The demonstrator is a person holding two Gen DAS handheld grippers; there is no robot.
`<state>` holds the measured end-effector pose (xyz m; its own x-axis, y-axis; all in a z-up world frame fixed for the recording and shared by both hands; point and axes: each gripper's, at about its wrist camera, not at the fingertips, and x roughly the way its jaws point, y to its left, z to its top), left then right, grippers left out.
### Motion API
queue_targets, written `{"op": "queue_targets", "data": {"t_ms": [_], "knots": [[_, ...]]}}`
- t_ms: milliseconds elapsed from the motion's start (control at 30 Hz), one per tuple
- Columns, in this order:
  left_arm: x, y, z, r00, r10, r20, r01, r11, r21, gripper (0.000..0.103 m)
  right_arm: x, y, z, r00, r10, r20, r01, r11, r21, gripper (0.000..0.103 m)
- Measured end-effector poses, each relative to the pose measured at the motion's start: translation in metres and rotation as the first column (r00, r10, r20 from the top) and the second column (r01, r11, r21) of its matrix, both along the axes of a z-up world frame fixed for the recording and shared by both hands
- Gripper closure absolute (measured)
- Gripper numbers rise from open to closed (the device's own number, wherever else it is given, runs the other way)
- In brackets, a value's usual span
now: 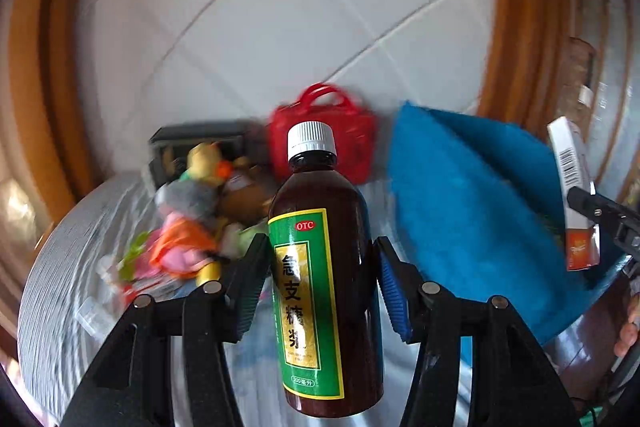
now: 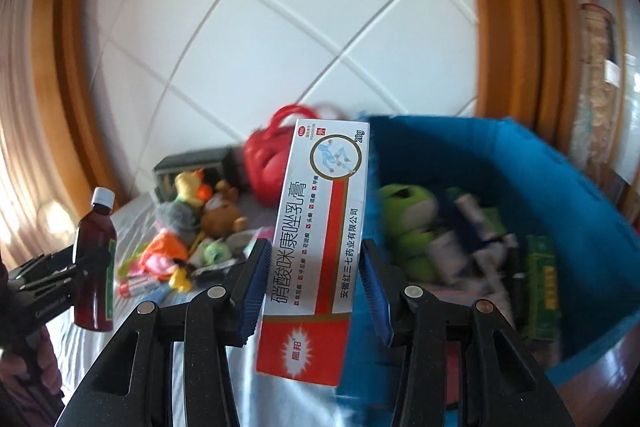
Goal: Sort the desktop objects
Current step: 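Lift and carry the syrup bottle and ointment box over the blue bin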
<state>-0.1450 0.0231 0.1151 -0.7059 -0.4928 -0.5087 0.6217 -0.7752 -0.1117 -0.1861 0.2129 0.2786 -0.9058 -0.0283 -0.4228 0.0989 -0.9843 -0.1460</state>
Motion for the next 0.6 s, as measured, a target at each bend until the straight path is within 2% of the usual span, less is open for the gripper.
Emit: {"op": "queue_targets", "data": {"t_ms": [300,500,600], "knots": [[-0.108,0.116,0.045,0.986,-0.165,-0.041,0.161,0.983,-0.086,0.051,0.008,0.116,0.037,0.993,-0.102,-0.053,0.103,0.995,0.013,0.059],[-0.172,0.171,0.046,0.977,-0.215,-0.005,0.213,0.972,-0.101,0.051,0.002,0.181,0.046,0.983,-0.17,-0.065,0.175,0.981,0.077,0.059],[-0.202,0.19,0.039,0.972,-0.231,0.033,0.233,0.968,-0.096,0.051,-0.008,0.209,0.04,0.978,-0.204,-0.052,0.208,0.972,0.112,0.059]]}}
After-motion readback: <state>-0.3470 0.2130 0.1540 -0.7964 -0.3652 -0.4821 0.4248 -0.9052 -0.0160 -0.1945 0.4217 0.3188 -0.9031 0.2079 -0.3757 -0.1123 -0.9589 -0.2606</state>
